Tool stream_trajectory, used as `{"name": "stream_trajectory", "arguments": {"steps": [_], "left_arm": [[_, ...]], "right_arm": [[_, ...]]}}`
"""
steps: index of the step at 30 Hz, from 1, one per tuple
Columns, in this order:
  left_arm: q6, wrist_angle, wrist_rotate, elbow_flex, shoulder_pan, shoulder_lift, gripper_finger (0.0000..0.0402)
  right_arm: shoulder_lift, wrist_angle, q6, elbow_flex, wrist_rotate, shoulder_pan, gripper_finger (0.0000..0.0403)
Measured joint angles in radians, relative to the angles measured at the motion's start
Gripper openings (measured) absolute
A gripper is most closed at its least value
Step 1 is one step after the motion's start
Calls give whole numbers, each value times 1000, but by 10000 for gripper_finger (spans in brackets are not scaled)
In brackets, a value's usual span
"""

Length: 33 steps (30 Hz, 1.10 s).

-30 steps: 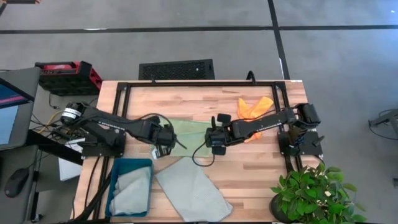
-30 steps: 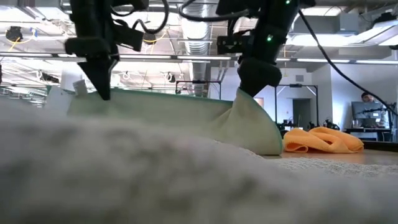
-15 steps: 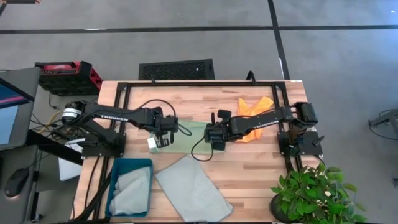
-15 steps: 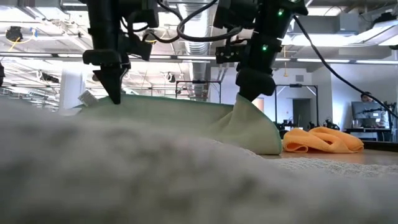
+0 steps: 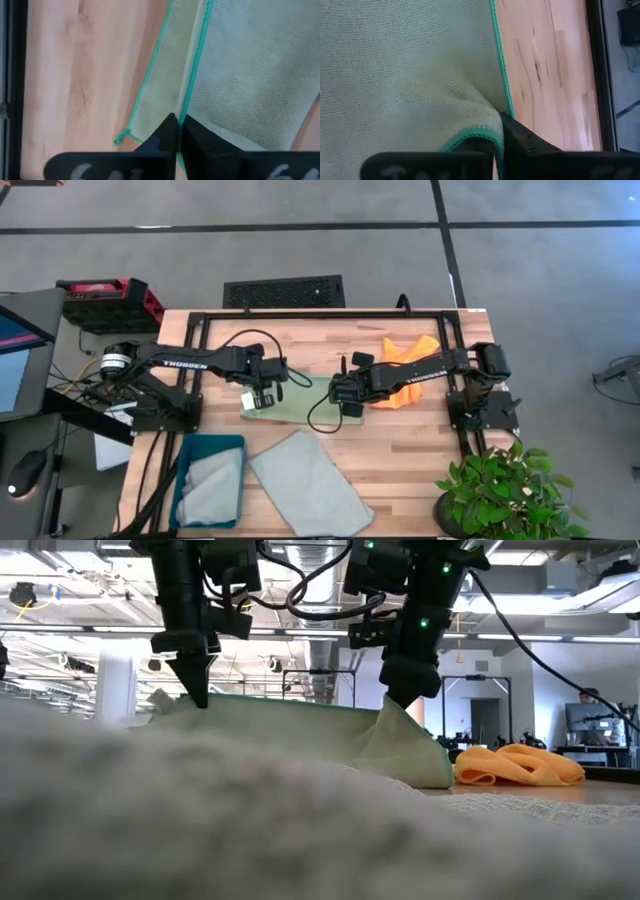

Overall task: Fold microfiber towels
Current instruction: Fold the green microfiber towel

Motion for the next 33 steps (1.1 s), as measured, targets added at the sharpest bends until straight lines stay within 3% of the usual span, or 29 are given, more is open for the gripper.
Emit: {"name": "stream_trajectory", "arguments": {"steps": [8, 16, 20, 25, 33], "left_arm": [[-6, 3, -40, -1, 41, 0, 77], [-9, 7, -38, -1, 61, 0, 148], [15, 8, 45, -1, 53, 0, 159], [95, 120, 137, -56, 26, -1, 160], [122, 152, 16, -167, 23, -1, 160]], "right_arm": [[1, 5, 0, -1, 0, -42, 96], [1, 17, 0, -1, 3, -79, 195], [1, 25, 16, 0, 2, -94, 235], [-3, 59, 33, 0, 0, -97, 249], [-9, 68, 26, 2, -2, -78, 249]]}}
